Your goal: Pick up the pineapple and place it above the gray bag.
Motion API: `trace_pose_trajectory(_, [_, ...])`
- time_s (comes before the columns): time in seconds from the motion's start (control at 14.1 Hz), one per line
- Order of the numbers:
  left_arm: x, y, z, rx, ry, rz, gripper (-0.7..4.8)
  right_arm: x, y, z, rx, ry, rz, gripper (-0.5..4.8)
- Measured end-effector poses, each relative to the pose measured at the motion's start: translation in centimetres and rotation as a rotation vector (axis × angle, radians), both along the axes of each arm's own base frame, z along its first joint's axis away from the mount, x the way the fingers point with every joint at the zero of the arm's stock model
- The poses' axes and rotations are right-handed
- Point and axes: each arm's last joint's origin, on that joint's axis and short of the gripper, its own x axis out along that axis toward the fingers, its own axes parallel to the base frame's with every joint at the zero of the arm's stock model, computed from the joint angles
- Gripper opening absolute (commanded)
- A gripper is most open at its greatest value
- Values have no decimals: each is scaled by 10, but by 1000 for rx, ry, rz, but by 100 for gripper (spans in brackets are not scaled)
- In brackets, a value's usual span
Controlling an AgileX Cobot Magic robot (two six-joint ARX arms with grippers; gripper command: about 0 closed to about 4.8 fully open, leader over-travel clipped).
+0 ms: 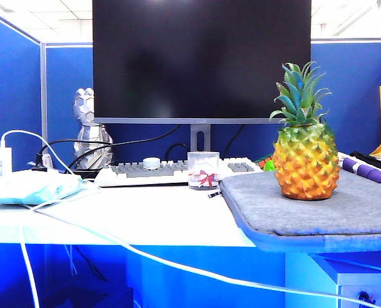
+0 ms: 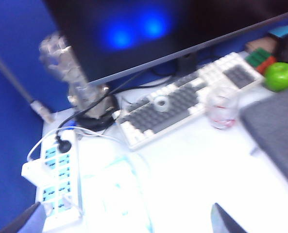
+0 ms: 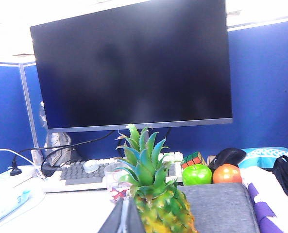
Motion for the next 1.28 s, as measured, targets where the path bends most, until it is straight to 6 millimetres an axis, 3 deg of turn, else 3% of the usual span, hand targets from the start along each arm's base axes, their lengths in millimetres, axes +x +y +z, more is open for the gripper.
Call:
trace_pose_trajectory(0.21, [-13, 5, -96, -64, -94, 3, 479, 0, 0, 0, 1, 0, 2, 5])
trace_pose_trajectory(0.28, [-19, 6, -119, -102, -131, 3, 479, 0, 0, 0, 1, -1, 6, 5])
trace_pose_trajectory(0.5, [-46, 17, -158, -211, -291, 38, 479, 0, 0, 0, 2, 2, 3, 4])
trace_pose_trajectory(0.64, [-63, 23, -200, -248, -273, 59, 479, 0, 0, 0, 2, 4, 3, 4])
trace_pose_trajectory(0.92, [-94, 33, -235, -334, -364, 57, 479, 0, 0, 0, 2, 5, 4, 4])
trace_pose_trajectory(1.14, [-102, 37, -275, -348, -396, 67, 479, 1, 1, -3, -2, 35, 3, 4])
trace_pose_trajectory(1.28, [-103, 38, -288, -340, -411, 110, 479, 1, 1, -3, -3, 38, 3, 4])
